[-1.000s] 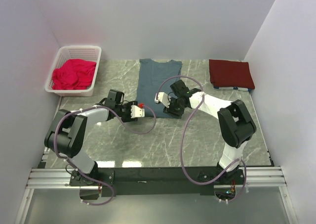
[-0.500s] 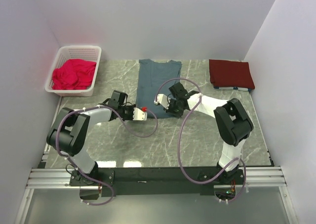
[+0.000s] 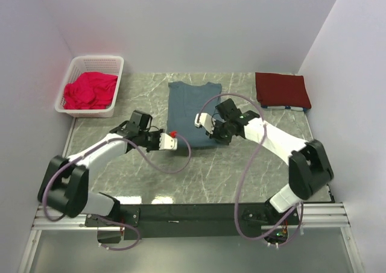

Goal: Fold and stack the t-shirts
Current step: Fold the tshirt

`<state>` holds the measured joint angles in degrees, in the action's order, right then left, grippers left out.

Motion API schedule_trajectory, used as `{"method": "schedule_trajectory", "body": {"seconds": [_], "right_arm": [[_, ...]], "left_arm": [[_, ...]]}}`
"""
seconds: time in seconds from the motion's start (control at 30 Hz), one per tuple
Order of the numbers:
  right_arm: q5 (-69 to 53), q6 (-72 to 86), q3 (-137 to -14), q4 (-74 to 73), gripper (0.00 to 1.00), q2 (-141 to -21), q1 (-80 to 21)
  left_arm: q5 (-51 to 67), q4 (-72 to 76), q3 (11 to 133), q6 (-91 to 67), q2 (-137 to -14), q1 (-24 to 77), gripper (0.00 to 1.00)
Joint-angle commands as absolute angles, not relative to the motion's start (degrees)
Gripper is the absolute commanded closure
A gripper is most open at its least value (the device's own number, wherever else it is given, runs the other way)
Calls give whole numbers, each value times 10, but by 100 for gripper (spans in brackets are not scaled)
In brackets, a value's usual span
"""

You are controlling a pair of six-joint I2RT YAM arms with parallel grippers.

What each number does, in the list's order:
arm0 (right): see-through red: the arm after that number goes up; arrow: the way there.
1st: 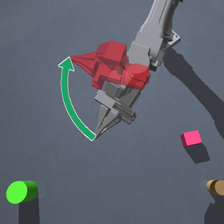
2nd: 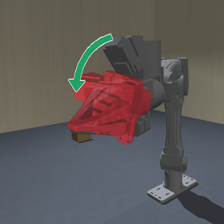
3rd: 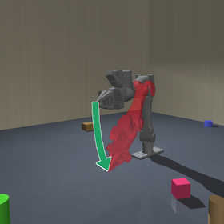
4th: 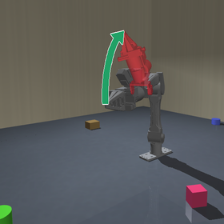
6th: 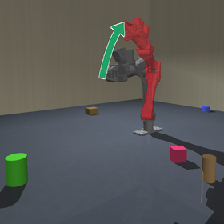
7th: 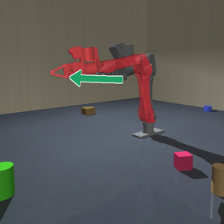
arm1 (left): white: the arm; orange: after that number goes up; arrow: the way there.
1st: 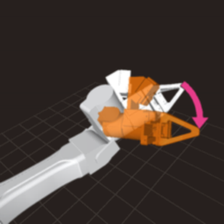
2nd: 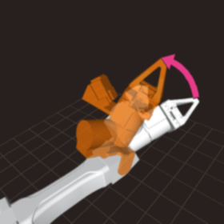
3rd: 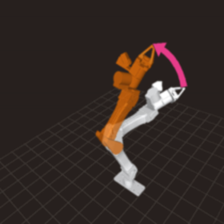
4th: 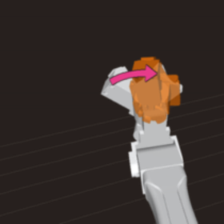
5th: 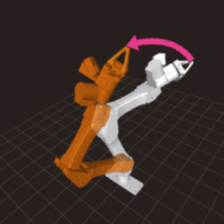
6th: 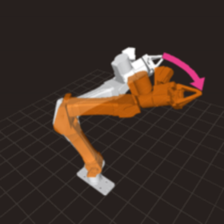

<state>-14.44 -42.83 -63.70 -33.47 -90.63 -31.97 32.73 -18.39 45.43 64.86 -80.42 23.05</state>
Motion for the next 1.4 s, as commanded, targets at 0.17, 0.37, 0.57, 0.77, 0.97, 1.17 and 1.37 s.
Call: {"method": "schedule_trajectory", "body": {"seconds": [0.17,0.37,0.57,0.77,0.97,1.17,1.37], "right_arm": [[-225,-454,-603,-588,100,-724,-379],[-255,-438,-645,-650,100,-706,-371],[-243,-533,-749,-647,100,-842,-247],[-231,-564,-857,-619,100,-990,-186],[-216,-544,-949,-573,100,-1135,-171],[-192,-507,-971,-539,100,-1221,-177],[-207,-475,-856,-506,100,-1186,-214]], "left_arm": [[406,-500,481,664,-660,274,99],[412,-560,560,588,-635,276,100],[400,-495,716,542,-784,218,99],[362,-404,844,496,-954,206,99],[308,-295,868,446,-1087,205,99],[263,-222,796,419,-1124,213,99],[281,-216,669,400,-1061,231,99]]}}
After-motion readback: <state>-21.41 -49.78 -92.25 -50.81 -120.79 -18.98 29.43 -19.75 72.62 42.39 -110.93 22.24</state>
